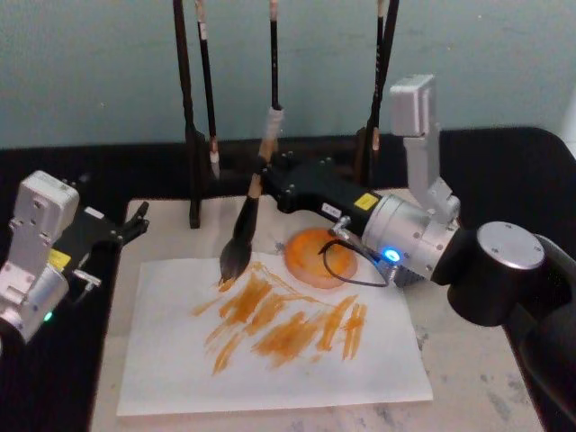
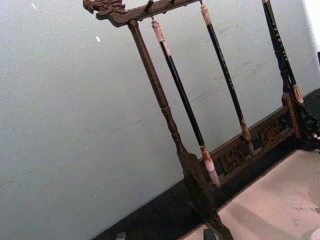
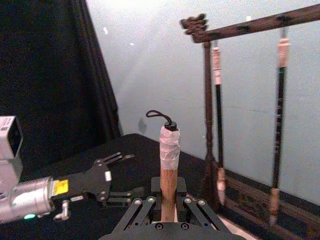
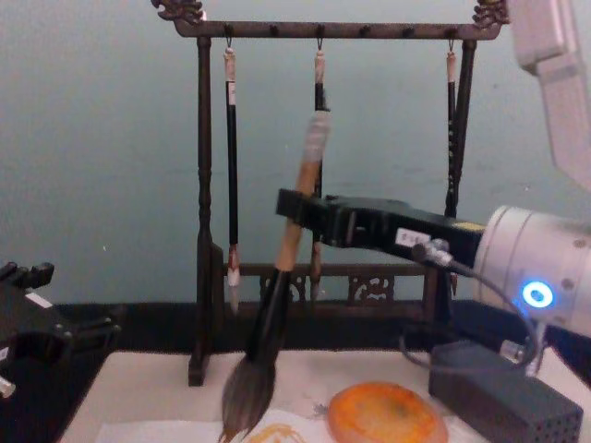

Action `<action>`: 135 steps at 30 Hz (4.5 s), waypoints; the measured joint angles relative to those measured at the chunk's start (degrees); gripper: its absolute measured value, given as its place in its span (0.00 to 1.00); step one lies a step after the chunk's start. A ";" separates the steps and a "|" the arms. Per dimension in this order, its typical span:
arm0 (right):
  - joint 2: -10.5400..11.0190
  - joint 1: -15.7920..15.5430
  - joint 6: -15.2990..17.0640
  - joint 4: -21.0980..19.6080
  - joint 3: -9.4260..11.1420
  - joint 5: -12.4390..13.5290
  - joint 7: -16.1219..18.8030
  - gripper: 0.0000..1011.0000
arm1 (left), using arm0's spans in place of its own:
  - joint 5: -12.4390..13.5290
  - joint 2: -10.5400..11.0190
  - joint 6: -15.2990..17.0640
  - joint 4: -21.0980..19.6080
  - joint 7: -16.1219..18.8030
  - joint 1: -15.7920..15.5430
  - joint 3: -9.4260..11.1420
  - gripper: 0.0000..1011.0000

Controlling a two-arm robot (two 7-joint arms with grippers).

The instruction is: Pick up the brush from the inkstone, write on the paper, then place the brush back to its original position.

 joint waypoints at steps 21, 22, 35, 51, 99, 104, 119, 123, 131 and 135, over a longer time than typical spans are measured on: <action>-2.16 -0.84 0.19 0.16 -1.41 -4.05 4.37 0.15 | 0.00 0.00 0.00 0.00 0.00 0.00 0.00 0.99; -2.21 -0.97 0.32 0.14 -1.44 -4.38 4.55 0.15 | 0.00 0.00 0.00 0.00 0.00 0.00 0.00 0.99; -3.30 -1.11 1.08 1.67 -1.41 -6.38 5.42 0.15 | 0.00 0.00 0.00 0.00 0.00 0.00 0.00 0.99; -4.13 -1.12 0.42 2.69 -0.46 -7.72 5.74 0.15 | 0.00 0.00 0.00 0.00 0.00 0.00 0.00 0.99; -6.64 -1.52 -4.00 4.81 3.29 -16.10 2.32 0.15 | 0.00 0.00 0.00 0.00 0.00 0.00 0.00 0.99; -6.75 -1.82 -4.08 4.47 3.76 -16.48 2.19 0.15 | 0.00 0.00 0.00 0.00 0.00 0.00 0.00 0.99; -6.07 -4.46 -3.98 -0.48 8.80 -11.96 1.16 0.15 | 0.00 0.00 0.00 0.00 0.00 0.00 0.00 0.99; -5.81 -5.51 -3.02 -1.49 11.31 -8.64 0.35 0.15 | 0.00 0.00 0.00 0.00 0.00 0.00 0.00 0.99; -4.96 -7.01 -0.84 -2.47 15.67 -2.16 -1.63 0.15 | 0.00 0.00 0.00 0.00 0.00 0.00 0.00 0.99; -4.58 -7.62 0.06 -2.75 17.06 0.33 -2.58 0.15 | 0.00 0.00 0.00 0.00 0.00 0.00 0.00 0.99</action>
